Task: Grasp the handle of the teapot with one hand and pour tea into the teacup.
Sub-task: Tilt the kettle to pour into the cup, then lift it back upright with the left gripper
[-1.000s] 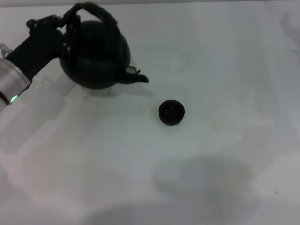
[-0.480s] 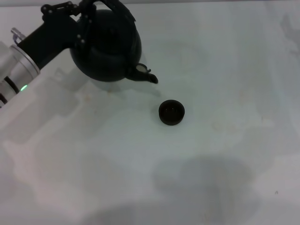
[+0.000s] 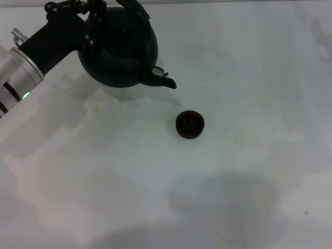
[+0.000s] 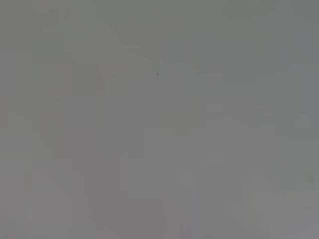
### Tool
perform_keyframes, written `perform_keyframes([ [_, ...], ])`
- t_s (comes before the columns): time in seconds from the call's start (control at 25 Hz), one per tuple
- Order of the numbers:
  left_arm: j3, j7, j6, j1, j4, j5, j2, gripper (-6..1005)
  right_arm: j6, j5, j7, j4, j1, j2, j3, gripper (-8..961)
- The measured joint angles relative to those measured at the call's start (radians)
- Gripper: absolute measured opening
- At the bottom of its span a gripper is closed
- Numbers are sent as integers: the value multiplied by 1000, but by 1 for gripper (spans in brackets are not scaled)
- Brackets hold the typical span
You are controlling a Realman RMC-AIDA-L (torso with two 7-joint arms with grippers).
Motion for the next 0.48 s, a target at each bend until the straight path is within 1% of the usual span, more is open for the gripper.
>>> perform_keyframes([
  [0.24,14,-3,-3,-2,0,4,0,118,1,0,10,0,-19,0,0,861],
  [0.48,66,-8,6,-7,0,4,2,119,4,-5,23,0,-41,-1,-6,861],
])
